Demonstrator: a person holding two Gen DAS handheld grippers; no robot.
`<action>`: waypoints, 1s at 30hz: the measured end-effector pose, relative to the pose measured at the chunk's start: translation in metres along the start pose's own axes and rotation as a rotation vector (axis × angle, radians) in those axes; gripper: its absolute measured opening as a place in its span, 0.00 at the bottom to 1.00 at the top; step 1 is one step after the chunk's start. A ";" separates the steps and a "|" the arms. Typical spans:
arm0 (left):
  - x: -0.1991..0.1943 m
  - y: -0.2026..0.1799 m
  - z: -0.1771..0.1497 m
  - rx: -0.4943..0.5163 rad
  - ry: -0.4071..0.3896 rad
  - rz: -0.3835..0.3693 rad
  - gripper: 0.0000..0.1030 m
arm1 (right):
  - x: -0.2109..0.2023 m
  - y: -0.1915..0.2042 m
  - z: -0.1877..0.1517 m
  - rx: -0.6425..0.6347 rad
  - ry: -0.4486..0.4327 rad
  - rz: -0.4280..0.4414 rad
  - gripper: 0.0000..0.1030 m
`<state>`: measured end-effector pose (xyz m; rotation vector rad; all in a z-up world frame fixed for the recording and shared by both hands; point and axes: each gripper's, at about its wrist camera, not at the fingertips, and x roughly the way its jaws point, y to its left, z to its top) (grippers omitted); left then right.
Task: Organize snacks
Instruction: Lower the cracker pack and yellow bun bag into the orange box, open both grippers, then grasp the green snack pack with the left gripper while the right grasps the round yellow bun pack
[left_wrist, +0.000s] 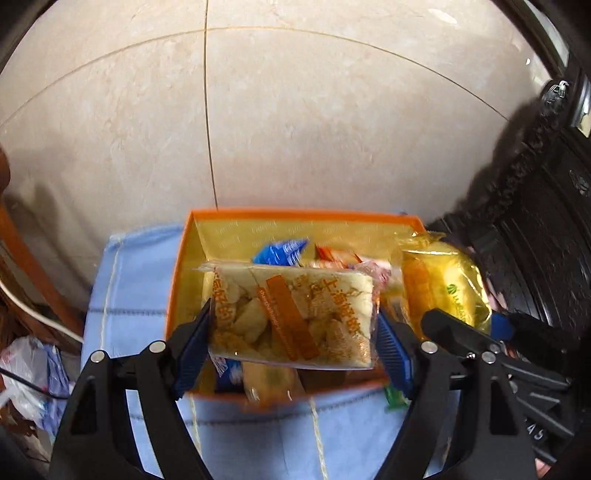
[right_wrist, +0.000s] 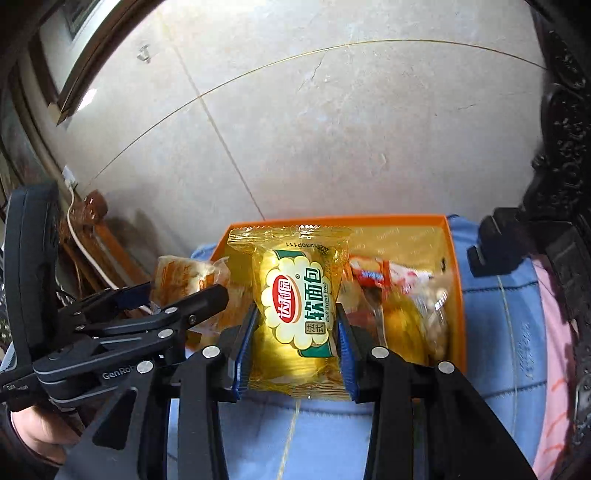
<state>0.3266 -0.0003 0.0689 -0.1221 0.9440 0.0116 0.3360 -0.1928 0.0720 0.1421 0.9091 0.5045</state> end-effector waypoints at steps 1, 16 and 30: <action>0.002 0.001 0.004 -0.004 -0.008 0.005 0.75 | 0.006 -0.002 0.006 0.005 -0.004 -0.006 0.39; 0.031 0.017 0.000 -0.001 0.022 0.092 0.96 | 0.021 -0.007 -0.004 -0.003 0.018 -0.047 0.59; -0.017 -0.003 -0.032 0.011 0.006 0.038 0.96 | -0.030 -0.007 -0.044 0.016 0.019 -0.073 0.60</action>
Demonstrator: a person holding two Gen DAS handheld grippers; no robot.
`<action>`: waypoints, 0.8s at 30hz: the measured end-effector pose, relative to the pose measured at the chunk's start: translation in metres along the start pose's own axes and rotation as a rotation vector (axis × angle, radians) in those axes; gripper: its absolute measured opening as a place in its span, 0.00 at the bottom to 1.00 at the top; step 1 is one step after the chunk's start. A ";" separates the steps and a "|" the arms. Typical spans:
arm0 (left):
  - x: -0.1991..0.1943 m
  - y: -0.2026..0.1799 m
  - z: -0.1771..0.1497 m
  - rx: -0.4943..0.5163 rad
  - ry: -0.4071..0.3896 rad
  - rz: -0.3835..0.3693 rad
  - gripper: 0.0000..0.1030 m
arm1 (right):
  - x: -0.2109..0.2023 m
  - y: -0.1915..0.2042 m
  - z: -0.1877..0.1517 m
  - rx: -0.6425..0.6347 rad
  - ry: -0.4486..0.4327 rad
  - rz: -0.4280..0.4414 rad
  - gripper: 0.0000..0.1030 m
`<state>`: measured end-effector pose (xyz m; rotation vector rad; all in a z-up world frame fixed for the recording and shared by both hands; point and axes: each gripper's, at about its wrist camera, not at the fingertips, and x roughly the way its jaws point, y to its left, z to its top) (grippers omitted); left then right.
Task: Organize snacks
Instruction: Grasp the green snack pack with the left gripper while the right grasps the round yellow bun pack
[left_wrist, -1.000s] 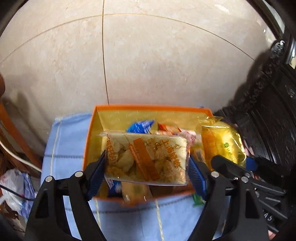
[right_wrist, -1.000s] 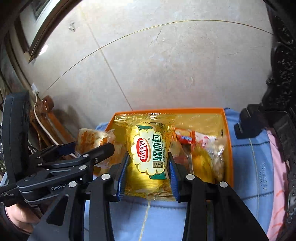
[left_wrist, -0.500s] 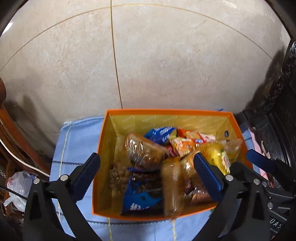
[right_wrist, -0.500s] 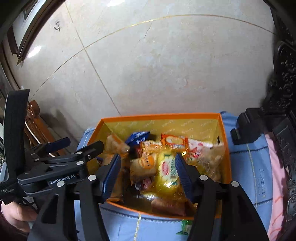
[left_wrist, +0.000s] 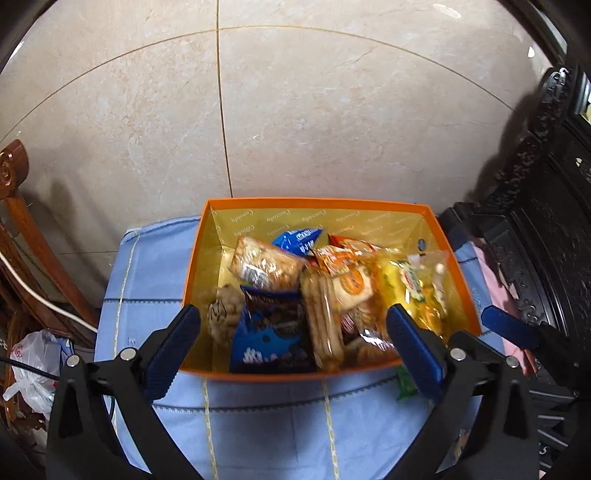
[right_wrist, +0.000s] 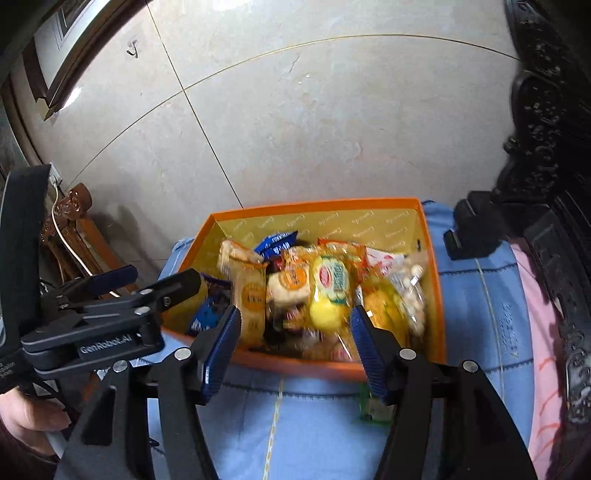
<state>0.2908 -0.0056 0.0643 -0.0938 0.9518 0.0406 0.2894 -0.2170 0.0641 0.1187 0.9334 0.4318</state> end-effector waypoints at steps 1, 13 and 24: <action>-0.004 -0.002 -0.004 0.004 0.001 -0.006 0.96 | -0.004 -0.002 -0.004 0.005 0.001 -0.004 0.62; -0.022 -0.034 -0.057 0.056 0.060 -0.033 0.96 | -0.063 -0.049 -0.096 0.050 -0.004 -0.130 0.72; 0.017 -0.097 -0.102 0.150 0.161 -0.066 0.96 | -0.081 -0.116 -0.181 0.159 0.071 -0.252 0.74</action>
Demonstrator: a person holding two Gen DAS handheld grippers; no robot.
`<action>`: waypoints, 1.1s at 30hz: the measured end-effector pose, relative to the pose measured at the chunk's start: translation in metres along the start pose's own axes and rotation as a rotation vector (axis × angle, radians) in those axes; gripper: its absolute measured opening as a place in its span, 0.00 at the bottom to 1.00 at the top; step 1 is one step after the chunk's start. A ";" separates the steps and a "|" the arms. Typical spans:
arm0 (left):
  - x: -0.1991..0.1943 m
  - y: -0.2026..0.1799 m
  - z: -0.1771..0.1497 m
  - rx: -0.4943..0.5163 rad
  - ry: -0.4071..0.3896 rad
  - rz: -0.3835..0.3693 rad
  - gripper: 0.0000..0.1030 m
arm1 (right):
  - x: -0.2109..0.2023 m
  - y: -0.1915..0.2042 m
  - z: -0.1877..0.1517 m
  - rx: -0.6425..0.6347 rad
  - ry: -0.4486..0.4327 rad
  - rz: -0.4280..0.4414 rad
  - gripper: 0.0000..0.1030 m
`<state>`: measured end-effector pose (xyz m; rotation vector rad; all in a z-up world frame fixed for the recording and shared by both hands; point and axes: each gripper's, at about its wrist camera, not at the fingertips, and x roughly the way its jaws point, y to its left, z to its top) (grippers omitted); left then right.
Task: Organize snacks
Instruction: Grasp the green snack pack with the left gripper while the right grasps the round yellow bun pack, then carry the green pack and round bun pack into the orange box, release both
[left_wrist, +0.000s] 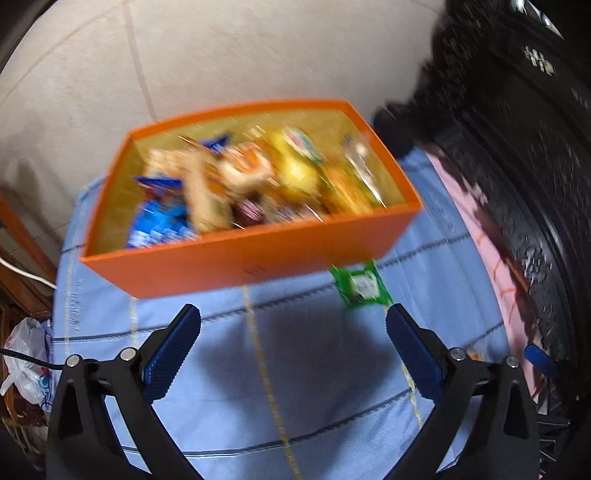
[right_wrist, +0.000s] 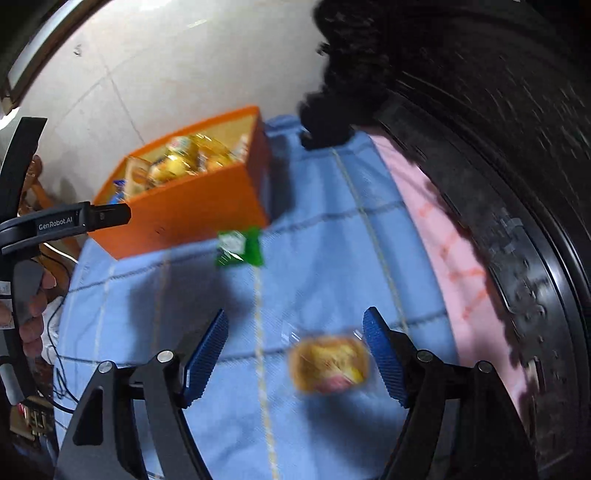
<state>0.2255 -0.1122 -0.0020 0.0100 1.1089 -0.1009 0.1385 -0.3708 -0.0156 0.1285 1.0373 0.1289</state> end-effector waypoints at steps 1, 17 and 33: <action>0.008 -0.007 -0.003 0.011 0.016 -0.003 0.96 | 0.001 -0.004 -0.003 0.008 0.007 0.001 0.74; 0.142 -0.070 0.009 -0.090 0.167 0.121 0.95 | 0.026 -0.041 -0.021 0.041 0.089 0.044 0.74; 0.133 -0.040 -0.016 -0.093 0.172 0.068 0.33 | 0.067 -0.013 -0.022 -0.046 0.176 0.050 0.74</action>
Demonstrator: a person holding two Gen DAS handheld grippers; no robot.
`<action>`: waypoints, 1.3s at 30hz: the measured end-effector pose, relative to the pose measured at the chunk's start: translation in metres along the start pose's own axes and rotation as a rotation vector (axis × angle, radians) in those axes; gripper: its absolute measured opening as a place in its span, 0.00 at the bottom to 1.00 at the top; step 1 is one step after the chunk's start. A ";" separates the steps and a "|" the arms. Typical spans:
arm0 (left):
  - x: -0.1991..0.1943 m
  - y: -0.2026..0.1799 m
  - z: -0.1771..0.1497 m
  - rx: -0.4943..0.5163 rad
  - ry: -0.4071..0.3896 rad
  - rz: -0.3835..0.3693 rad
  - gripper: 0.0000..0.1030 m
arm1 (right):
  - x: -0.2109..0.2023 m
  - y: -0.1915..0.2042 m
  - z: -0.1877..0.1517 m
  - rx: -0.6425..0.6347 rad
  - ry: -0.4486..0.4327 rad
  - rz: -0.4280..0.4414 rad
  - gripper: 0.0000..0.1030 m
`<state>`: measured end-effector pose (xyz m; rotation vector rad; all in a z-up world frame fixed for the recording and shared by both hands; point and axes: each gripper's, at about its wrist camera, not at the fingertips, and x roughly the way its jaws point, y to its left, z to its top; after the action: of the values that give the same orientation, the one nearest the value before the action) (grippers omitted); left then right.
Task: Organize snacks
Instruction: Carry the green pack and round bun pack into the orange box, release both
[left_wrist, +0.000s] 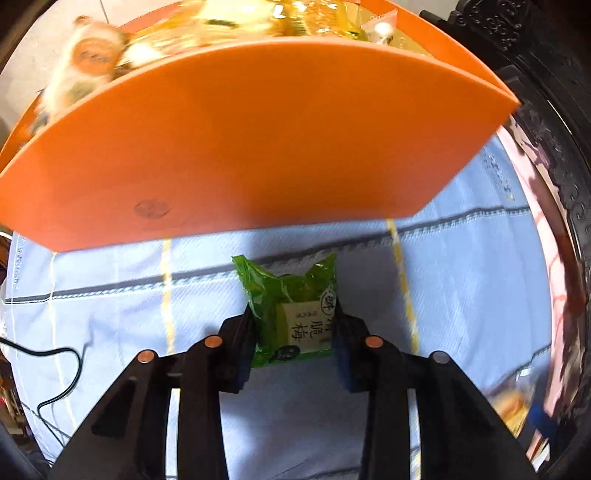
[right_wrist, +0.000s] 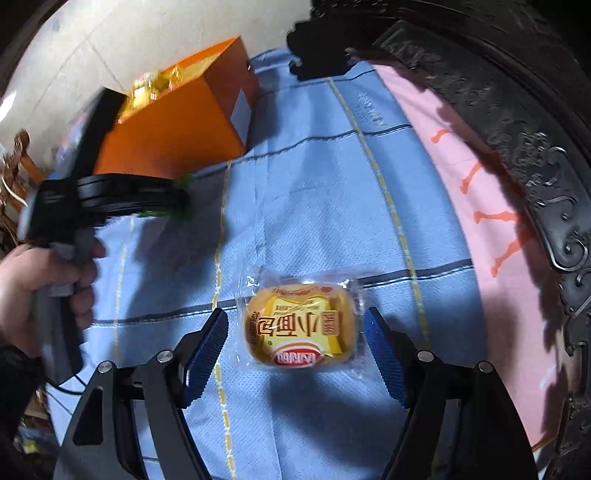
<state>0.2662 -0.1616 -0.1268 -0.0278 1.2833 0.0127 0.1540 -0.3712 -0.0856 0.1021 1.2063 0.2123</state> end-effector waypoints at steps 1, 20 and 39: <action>-0.002 0.003 -0.005 0.003 -0.003 0.007 0.33 | 0.005 0.003 0.001 -0.010 0.005 -0.019 0.74; -0.049 0.057 -0.026 -0.047 -0.062 -0.067 0.33 | -0.045 0.047 0.014 -0.072 -0.096 0.039 0.66; -0.157 0.157 0.069 -0.108 -0.232 0.029 0.34 | -0.076 0.155 0.185 -0.211 -0.325 0.138 0.66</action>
<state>0.2838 -0.0022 0.0412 -0.0981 1.0497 0.1071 0.2845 -0.2297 0.0794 0.0341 0.8488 0.4260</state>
